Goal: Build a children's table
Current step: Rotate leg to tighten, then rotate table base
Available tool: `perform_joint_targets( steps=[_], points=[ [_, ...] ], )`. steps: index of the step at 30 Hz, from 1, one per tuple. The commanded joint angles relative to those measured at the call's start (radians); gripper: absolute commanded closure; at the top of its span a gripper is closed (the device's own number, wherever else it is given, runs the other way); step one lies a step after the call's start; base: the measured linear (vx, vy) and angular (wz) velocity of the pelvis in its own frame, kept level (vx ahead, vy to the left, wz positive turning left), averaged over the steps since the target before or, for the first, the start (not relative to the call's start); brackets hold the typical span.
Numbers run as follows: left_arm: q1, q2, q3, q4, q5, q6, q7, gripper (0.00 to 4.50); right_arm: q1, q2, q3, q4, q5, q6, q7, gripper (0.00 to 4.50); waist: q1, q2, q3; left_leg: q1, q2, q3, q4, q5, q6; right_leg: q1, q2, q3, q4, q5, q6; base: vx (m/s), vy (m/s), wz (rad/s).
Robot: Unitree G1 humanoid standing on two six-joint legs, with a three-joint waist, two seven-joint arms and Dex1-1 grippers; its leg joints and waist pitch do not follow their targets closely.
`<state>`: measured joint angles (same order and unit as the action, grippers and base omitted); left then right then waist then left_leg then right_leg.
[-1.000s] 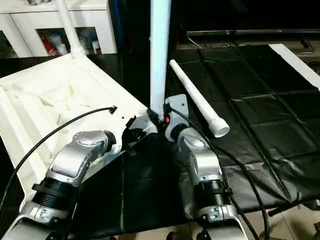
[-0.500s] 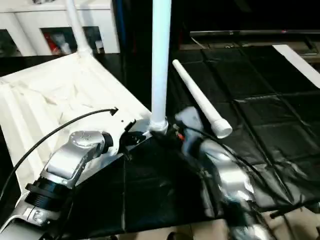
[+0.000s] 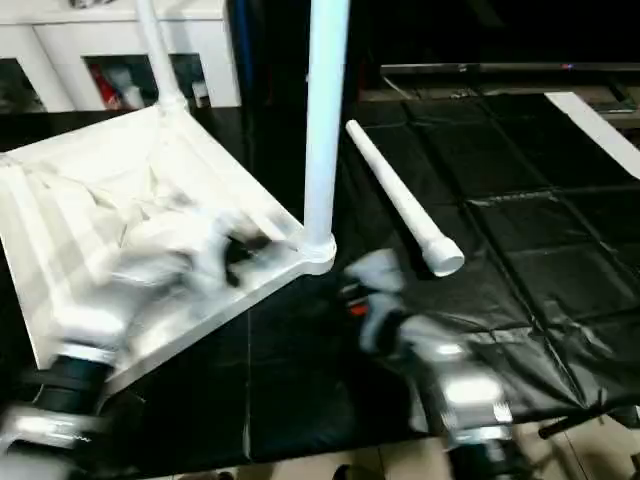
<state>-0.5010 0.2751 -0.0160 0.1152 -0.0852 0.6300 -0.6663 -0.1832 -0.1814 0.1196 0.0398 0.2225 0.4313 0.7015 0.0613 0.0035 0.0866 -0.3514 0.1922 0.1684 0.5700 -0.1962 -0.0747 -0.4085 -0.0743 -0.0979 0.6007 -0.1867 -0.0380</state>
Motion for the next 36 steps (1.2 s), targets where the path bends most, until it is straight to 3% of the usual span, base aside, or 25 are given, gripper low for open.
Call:
perform_joint_targets(
  steps=[1, 3, 4, 5, 6, 8, 10, 12, 13, 14, 17, 19, 21, 25, 28, 32, 36],
  points=[
    [0.021, 0.065, 0.027, -0.044, 0.042, 0.005, 0.026, 3.68, -0.022, 0.019, 0.019, 0.006, -0.022, 0.015, -0.025, 0.0, 0.008, -0.012, -0.073, -0.007, 0.034, -0.009, -0.05, -0.051, 0.101, 0.068, -0.072, 0.057, -0.068, -0.166, -0.185, 0.0, 0.0, 0.0],
    [0.035, 0.111, 0.036, -0.053, 0.072, 0.0, 0.042, 3.9, -0.032, 0.032, 0.028, 0.019, -0.03, 0.019, -0.039, 0.0, 0.009, -0.005, -0.072, -0.004, 0.036, -0.011, -0.052, -0.047, 0.087, 0.064, -0.071, 0.059, -0.062, -0.156, -0.181, 0.0, 0.0, 0.0],
    [0.055, 0.172, 0.053, -0.063, 0.111, 0.012, 0.07, 3.9, -0.046, 0.043, 0.044, 0.042, -0.043, 0.021, -0.055, 0.0, 0.009, -0.01, -0.072, -0.005, 0.035, -0.01, -0.052, -0.04, 0.084, 0.065, -0.069, 0.059, -0.06, -0.139, -0.181, 0.0, 0.0, 0.0],
    [0.083, 0.248, 0.064, -0.068, 0.17, 0.024, 0.103, 3.92, -0.061, 0.054, 0.059, 0.067, -0.055, 0.023, -0.067, 0.0, 0.011, -0.005, -0.074, -0.002, 0.037, -0.013, -0.052, -0.039, 0.079, 0.064, -0.071, 0.059, -0.056, -0.133, -0.185, 0.0, 0.0, 0.0],
    [0.101, 0.294, 0.071, -0.071, 0.206, 0.035, 0.125, 4.02, -0.07, 0.059, 0.069, 0.083, -0.061, 0.024, -0.075, 0.0, 0.003, -0.008, -0.07, -0.01, 0.033, -0.013, -0.055, -0.047, 0.076, 0.066, -0.068, 0.059, -0.055, -0.137, -0.177, 0.0, 0.0, 0.0],
    [0.137, 0.368, 0.074, -0.061, 0.263, 0.046, 0.153, 4.31, -0.085, 0.069, 0.077, 0.107, -0.064, 0.029, -0.085, 0.0, 0.001, -0.006, -0.071, -0.001, 0.035, -0.014, -0.055, -0.06, 0.064, 0.061, -0.07, 0.06, -0.056, -0.14, -0.17, 0.0, 0.0, 0.0],
    [0.161, 0.401, 0.088, -0.046, 0.282, 0.058, 0.175, 4.4, -0.095, 0.076, 0.081, 0.127, -0.071, 0.026, -0.093, 0.0, 0.003, -0.006, -0.07, 0.003, 0.035, -0.012, -0.056, -0.059, 0.054, 0.059, -0.068, 0.062, -0.055, -0.124, -0.184, 0.0, 0.0, 0.0],
    [0.193, 0.444, 0.076, -0.039, 0.313, 0.075, 0.184, 4.45, -0.105, 0.082, 0.086, 0.147, -0.078, 0.023, -0.098, 0.0, 0.015, -0.004, -0.068, 0.016, 0.039, -0.007, -0.055, -0.069, 0.052, 0.046, -0.067, 0.066, -0.053, -0.097, -0.204, 0.0, 0.0, 0.0],
    [0.222, 0.472, 0.052, -0.049, 0.334, 0.097, 0.177, 4.45, -0.113, 0.088, 0.093, 0.163, -0.085, 0.017, -0.098, 0.0, 0.017, -0.007, -0.067, 0.006, 0.039, -0.01, -0.058, -0.072, 0.048, 0.054, -0.067, 0.065, -0.048, -0.091, -0.206, 0.0, 0.0, 0.0],
    [0.229, 0.477, 0.045, -0.054, 0.338, 0.102, 0.173, 4.45, -0.115, 0.089, 0.094, 0.166, -0.086, 0.016, -0.098, 0.0, 0.021, -0.004, -0.067, 0.009, 0.04, -0.011, -0.06, -0.088, 0.04, 0.051, -0.069, 0.066, -0.049, -0.101, -0.202, 0.0, 0.0, 0.0],
    [0.256, 0.465, 0.015, -0.077, 0.29, 0.128, 0.119, 4.45, -0.127, 0.095, 0.101, 0.19, -0.089, 0.007, -0.106, 0.0, 0.028, -0.002, -0.064, 0.011, 0.042, -0.012, -0.063, -0.136, 0.016, 0.051, -0.074, 0.069, -0.055, -0.139, -0.2, 0.0, 0.0, 0.0],
    [0.27, 0.458, -0.011, -0.094, 0.261, 0.122, 0.071, 4.45, -0.137, 0.098, 0.1, 0.205, -0.09, 0.0, -0.112, 0.0, 0.028, -0.005, -0.06, 0.009, 0.038, -0.014, -0.068, -0.205, -0.005, 0.052, -0.078, 0.069, -0.064, -0.228, -0.184, 0.0, 0.0, 0.0],
    [0.272, 0.456, -0.015, -0.098, 0.256, 0.118, 0.061, 4.45, -0.139, 0.099, 0.099, 0.209, -0.09, -0.001, -0.113, 0.0, 0.03, -0.008, -0.06, 0.009, 0.038, -0.014, -0.068, -0.221, -0.009, 0.051, -0.08, 0.072, -0.07, -0.269, -0.168, 0.0, 0.0, 0.0],
    [0.337, 0.488, -0.138, -0.197, 0.165, 0.124, -0.162, 4.45, -0.18, 0.115, 0.082, 0.268, -0.103, -0.029, -0.139, 0.0, 0.03, -0.008, -0.061, 0.008, 0.04, -0.016, -0.07, -0.208, -0.009, 0.05, -0.08, 0.072, -0.069, -0.278, -0.167, 0.0, 0.0, 0.0],
    [0.407, 0.573, -0.241, -0.352, 0.059, 0.197, -0.351, 4.45, -0.205, 0.122, 0.071, 0.3, -0.102, -0.044, -0.153, 0.0, 0.027, -0.004, -0.059, 0.009, 0.042, -0.016, -0.073, -0.223, -0.014, 0.048, -0.078, 0.072, -0.067, -0.286, -0.17, 0.0, 0.0, 0.0],
    [0.412, 0.555, -0.246, -0.413, -0.02, 0.234, -0.397, 4.45, -0.214, 0.123, 0.066, 0.315, -0.103, -0.052, -0.157, 0.0, 0.023, -0.002, -0.064, 0.006, 0.034, -0.011, -0.067, -0.182, -0.011, 0.052, -0.071, 0.072, -0.058, -0.22, -0.187, 0.0, 0.0, 0.0],
    [0.361, 0.457, -0.242, -0.439, -0.086, 0.241, -0.408, 4.45, -0.232, 0.126, 0.057, 0.344, -0.106, -0.067, -0.164, 0.0, 0.021, -0.003, -0.068, 0.004, 0.032, -0.009, -0.064, -0.153, -0.008, 0.058, -0.071, 0.071, -0.059, -0.209, -0.182, 0.0, 0.0, 0.0]
  ],
)
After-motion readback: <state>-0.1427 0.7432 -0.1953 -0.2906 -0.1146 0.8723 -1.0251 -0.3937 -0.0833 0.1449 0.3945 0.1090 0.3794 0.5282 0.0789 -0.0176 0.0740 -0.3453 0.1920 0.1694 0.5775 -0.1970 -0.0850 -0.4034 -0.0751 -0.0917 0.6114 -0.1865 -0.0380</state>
